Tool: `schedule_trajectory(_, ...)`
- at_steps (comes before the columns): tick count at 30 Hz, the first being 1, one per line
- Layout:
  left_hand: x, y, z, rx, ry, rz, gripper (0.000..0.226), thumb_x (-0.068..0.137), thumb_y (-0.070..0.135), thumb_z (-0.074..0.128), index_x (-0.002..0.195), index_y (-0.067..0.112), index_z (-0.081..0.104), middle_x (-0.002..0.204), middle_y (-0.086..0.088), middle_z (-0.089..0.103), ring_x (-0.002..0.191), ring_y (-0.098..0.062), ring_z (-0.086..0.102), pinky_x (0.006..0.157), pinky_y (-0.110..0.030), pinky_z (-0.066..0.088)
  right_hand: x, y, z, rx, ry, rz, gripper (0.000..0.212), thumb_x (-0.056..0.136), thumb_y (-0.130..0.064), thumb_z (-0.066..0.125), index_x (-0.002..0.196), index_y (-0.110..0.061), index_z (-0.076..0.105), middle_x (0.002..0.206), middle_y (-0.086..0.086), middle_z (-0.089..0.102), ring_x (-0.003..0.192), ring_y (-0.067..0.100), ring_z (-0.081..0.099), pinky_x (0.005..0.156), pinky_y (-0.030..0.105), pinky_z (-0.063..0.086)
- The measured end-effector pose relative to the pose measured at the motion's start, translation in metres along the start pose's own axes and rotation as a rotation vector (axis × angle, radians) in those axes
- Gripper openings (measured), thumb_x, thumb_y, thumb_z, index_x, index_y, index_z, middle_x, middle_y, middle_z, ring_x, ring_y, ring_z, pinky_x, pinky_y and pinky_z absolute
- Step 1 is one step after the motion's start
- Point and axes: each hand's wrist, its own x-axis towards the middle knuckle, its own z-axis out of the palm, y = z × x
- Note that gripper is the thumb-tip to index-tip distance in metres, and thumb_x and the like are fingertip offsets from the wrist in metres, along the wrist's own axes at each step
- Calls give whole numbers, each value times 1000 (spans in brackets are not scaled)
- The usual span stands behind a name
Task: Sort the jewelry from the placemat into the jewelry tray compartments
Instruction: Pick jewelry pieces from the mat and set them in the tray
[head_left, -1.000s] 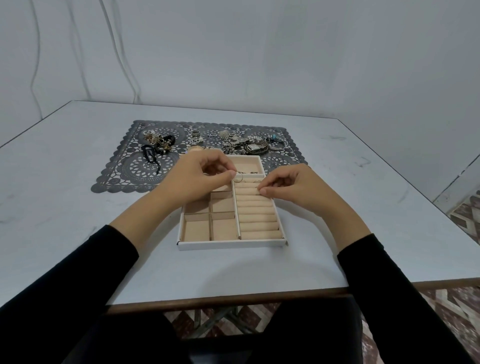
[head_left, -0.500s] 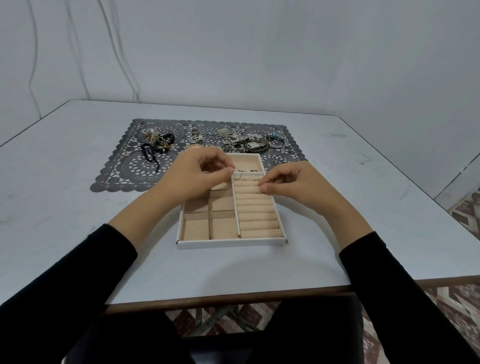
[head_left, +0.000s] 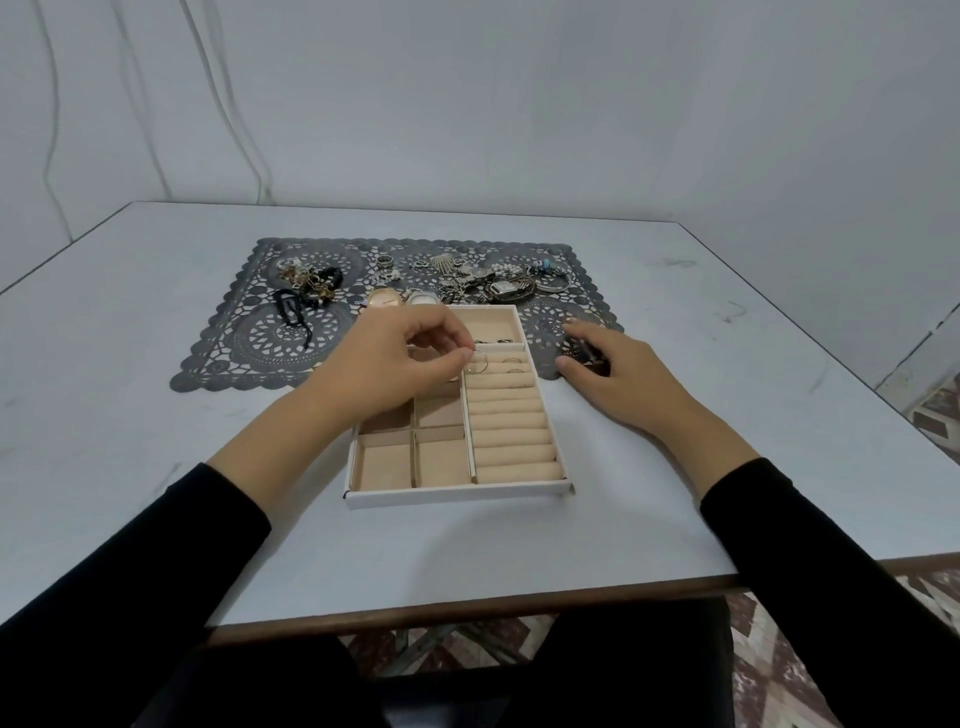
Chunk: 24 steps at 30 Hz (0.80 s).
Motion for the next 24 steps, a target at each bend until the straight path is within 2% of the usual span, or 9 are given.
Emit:
schedule_trajectory(3,0,-1,0,48,-18,28,4,85,18,74,88,20,74,86,12,73,84,1,66,77,-8,47,2,2,3,-81,-62,1,45,96,-37,53,138,-21,49,146,-5,45,133,12,42,99,18,29)
schedule_trajectory(5,1,-1,-1,91,-39,45,3,84,23,75,87,21,74,84,12,72,84,0,66,76,-8,46,2,2,3,-73,-63,8,45,96,-38,52,138,-22,49,148,-5,43,136,11,39,104,21,29)
schedule_trajectory(10,3,-1,1,215,-66,128,6,84,21,77,90,19,76,84,13,72,88,4,63,73,-3,42,1,1,2,-76,-71,2,44,96,-39,51,138,-23,49,149,-7,42,136,10,39,102,21,29)
schedule_trajectory(14,5,-2,0,283,-107,188,9,85,21,74,94,19,75,89,11,71,91,4,61,75,-5,43,1,2,2,-61,-62,3,44,96,-38,52,137,-22,50,149,-6,42,136,9,38,102,20,28)
schedule_trajectory(19,4,-1,0,261,-135,218,9,85,24,76,93,20,76,89,11,72,86,0,64,75,-10,47,1,1,2,-68,-66,4,45,96,-39,52,138,-22,50,148,-7,43,135,8,39,99,17,29)
schedule_trajectory(24,5,1,-1,236,-168,223,12,85,28,74,95,21,77,91,13,72,91,5,62,79,-5,43,0,0,1,-66,-70,4,45,96,-38,52,138,-22,50,148,-7,43,135,9,39,100,19,29)
